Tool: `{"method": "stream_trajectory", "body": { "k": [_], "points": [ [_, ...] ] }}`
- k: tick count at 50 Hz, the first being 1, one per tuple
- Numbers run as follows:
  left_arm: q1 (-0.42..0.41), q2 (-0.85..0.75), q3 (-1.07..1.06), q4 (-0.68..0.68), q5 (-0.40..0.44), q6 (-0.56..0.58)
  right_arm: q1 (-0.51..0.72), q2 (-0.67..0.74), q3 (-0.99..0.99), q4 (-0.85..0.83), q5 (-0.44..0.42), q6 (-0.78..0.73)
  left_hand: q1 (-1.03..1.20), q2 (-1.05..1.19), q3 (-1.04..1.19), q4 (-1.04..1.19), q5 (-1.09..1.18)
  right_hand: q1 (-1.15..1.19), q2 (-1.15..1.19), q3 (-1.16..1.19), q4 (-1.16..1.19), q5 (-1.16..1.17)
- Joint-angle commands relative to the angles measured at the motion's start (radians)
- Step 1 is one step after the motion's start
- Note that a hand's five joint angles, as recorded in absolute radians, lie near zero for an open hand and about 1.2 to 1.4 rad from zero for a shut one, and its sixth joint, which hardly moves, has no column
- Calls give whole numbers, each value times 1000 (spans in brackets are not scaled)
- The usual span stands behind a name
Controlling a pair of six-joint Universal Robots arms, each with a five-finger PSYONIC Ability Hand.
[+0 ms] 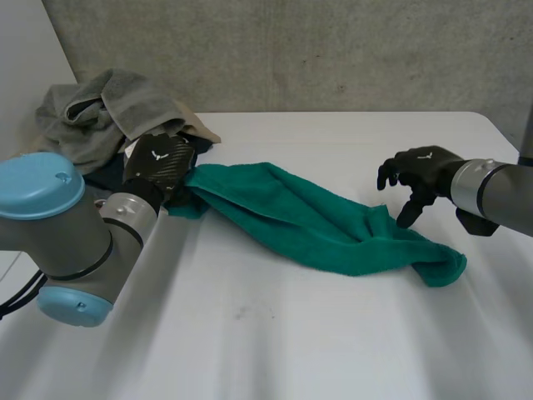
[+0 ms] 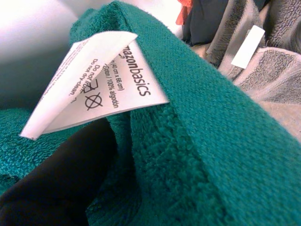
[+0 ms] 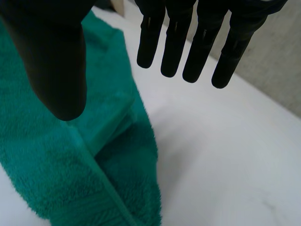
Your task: Fold the laundry.
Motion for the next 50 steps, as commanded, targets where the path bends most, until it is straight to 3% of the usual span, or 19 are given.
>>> {"method": "stream_trajectory", "body": {
  "k": [1, 15, 28, 31, 32, 34, 36, 38, 45, 50],
  "points": [
    [5, 1, -4, 0, -1, 0, 6, 78, -7, 10, 71, -11, 238, 197, 202, 192, 230, 107, 106, 105, 105, 100],
    [16, -2, -2, 0, 1, 2, -106, -80, 158, 13, 79, -15, 238, 197, 202, 192, 230, 75, 73, 73, 73, 68],
    [16, 0, -4, 0, -2, 2, -129, 11, 197, 65, 42, -23, 238, 197, 202, 192, 230, 119, 117, 117, 117, 112],
    [16, 1, -4, -6, -2, 0, -127, 26, 200, 62, 37, -23, 238, 197, 202, 192, 230, 247, 246, 246, 245, 240],
    [16, 3, -4, -9, -4, 0, -127, 26, 200, 56, 37, -21, 238, 197, 202, 192, 230, 518, 517, 517, 516, 511],
    [18, 16, -4, -26, -4, 0, -129, 20, 200, 51, 37, -21, 238, 197, 202, 192, 230, 818, 817, 816, 816, 811],
    [18, 26, -2, -46, -2, 2, -132, 6, 197, 47, 50, -23, 238, 197, 202, 192, 230, 819, 818, 818, 817, 812],
    [18, 49, 6, -86, -2, 6, -138, -9, 195, 39, 50, -23, 238, 197, 202, 192, 230, 819, 818, 818, 817, 812],
    [64, 142, 62, -313, 4, 17, -199, -328, 192, 25, 60, -82, 238, 197, 202, 192, 230, 819, 818, 818, 817, 812],
    [105, 187, 142, -578, 48, 49, -273, -468, 207, 145, 63, -316, 238, 197, 202, 192, 230, 819, 818, 818, 817, 812]
  ]
}}
